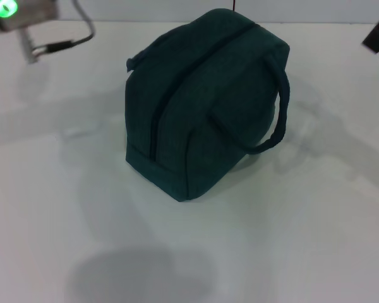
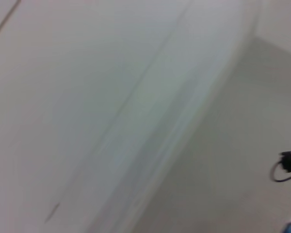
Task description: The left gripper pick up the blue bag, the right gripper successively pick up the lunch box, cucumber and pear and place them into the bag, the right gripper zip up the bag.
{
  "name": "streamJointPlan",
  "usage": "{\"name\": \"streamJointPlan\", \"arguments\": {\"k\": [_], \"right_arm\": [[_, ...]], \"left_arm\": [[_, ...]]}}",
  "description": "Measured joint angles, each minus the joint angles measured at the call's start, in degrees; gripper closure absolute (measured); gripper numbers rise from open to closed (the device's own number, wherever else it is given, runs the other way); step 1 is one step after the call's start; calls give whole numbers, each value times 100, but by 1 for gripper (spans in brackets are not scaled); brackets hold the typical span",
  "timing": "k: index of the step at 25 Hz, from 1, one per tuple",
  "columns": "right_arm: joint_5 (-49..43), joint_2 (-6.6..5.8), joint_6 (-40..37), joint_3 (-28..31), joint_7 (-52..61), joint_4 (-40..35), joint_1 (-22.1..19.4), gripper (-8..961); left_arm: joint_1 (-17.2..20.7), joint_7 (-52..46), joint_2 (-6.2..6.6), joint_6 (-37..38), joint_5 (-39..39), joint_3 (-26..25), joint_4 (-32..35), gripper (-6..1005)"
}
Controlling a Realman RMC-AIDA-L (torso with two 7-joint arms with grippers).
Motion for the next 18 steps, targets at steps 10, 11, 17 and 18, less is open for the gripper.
{"name": "streamJointPlan", "arguments": {"k": [10, 11, 17, 18], "right_arm": [[-1313, 121, -1098, 3, -1393, -394, 31, 145], [-1452, 155, -1163, 3, -1594, -395, 28, 145], [-2319, 398, -1050, -8, -2305, -369, 36, 145], [-2410, 426, -975, -51, -2399, -349, 38, 145]], "left_arm": [[1304, 2104, 86, 1656, -5, -448, 12, 155], [1446, 2401, 68, 1741, 65, -439, 10, 154], [2149, 4047, -201, 1914, 595, -476, -324, 155], [2180, 4226, -222, 1869, 662, -488, -451, 155]]}}
